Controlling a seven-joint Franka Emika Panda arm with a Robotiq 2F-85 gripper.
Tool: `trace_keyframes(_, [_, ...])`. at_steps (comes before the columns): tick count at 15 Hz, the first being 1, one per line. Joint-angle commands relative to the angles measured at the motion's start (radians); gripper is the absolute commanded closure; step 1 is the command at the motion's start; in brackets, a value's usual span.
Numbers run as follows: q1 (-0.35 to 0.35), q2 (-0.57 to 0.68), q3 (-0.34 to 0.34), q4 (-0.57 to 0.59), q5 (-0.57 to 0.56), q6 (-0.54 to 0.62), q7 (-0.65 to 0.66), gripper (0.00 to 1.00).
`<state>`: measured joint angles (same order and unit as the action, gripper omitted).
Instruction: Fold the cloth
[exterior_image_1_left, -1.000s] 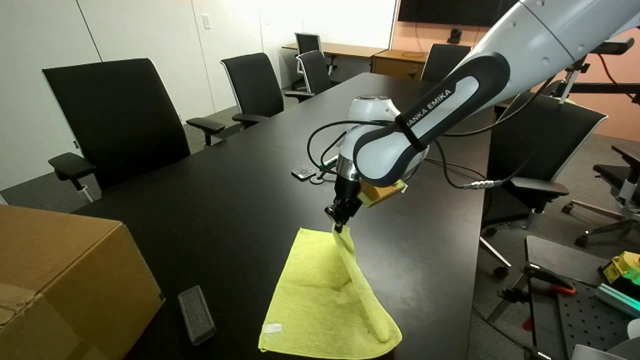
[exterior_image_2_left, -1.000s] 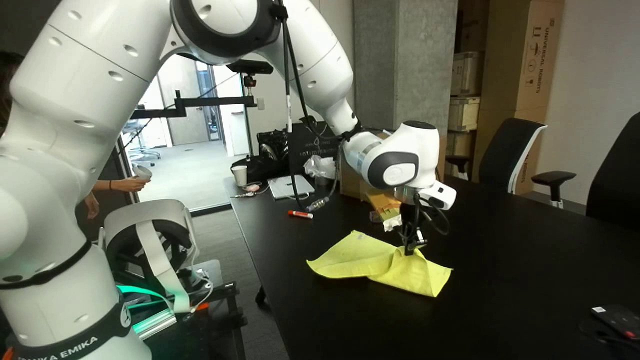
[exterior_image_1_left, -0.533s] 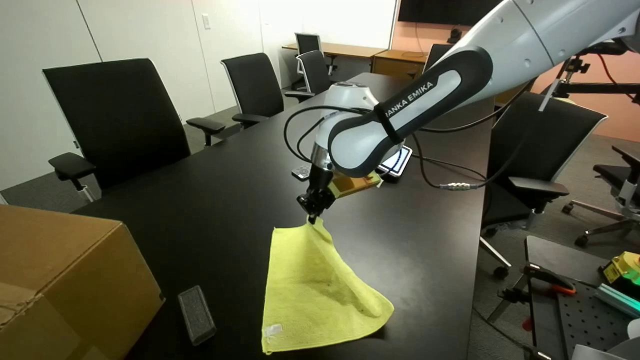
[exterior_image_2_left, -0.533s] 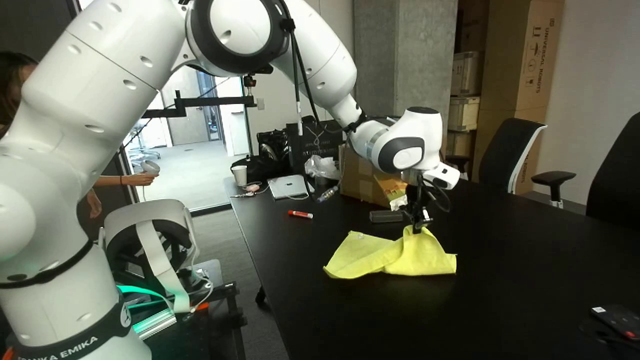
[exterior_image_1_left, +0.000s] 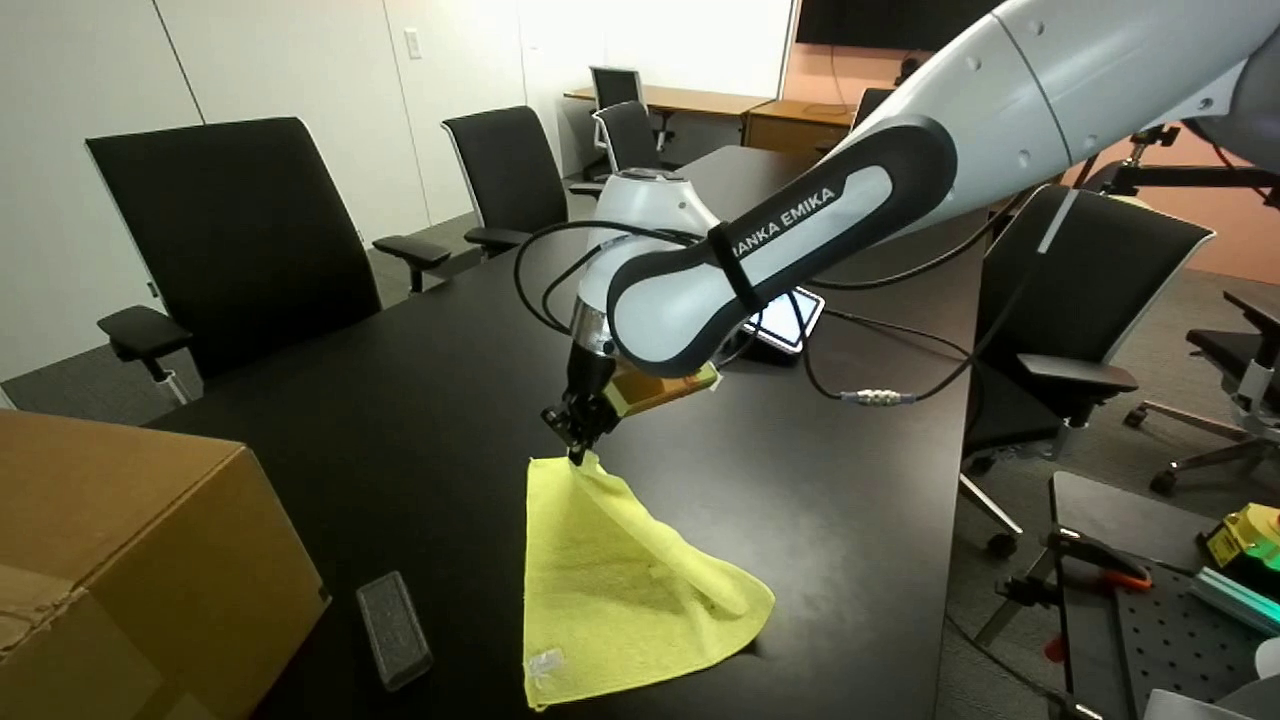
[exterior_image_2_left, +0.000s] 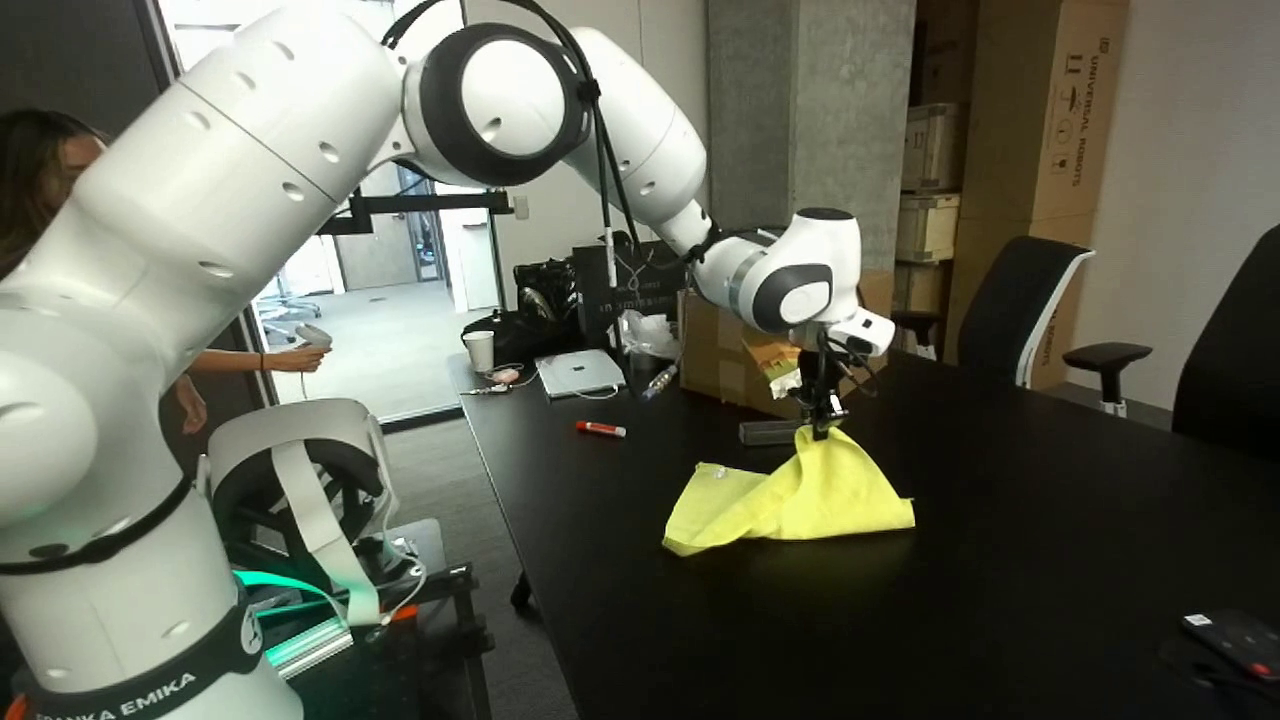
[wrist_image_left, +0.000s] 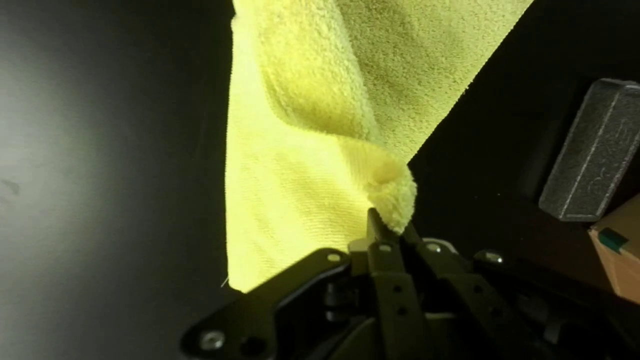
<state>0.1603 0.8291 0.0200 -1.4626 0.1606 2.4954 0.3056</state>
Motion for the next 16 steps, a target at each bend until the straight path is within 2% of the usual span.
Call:
trace_keyframes(1, [0.048,0.093,-0.015,0.137,-0.039,-0.029,0.037,0.86])
trace_keyframes(2, [0.053,0.113,-0.014,0.157,-0.042,-0.028,0.035,0.94])
trace_keyframes(3, [0.055,0.127,-0.010,0.172,-0.041,-0.033,0.034,0.76])
trace_keyframes(5, [0.060,0.140,-0.007,0.187,-0.044,-0.027,0.024,0.65])
trace_keyframes(10, [0.069,0.122,-0.020,0.172,-0.069,-0.007,0.018,0.27])
trace_keyframes(14, [0.077,0.022,-0.031,0.008,-0.105,0.020,0.010,0.00])
trace_keyframes(16, [0.081,-0.027,-0.028,-0.089,-0.116,0.026,0.010,0.00])
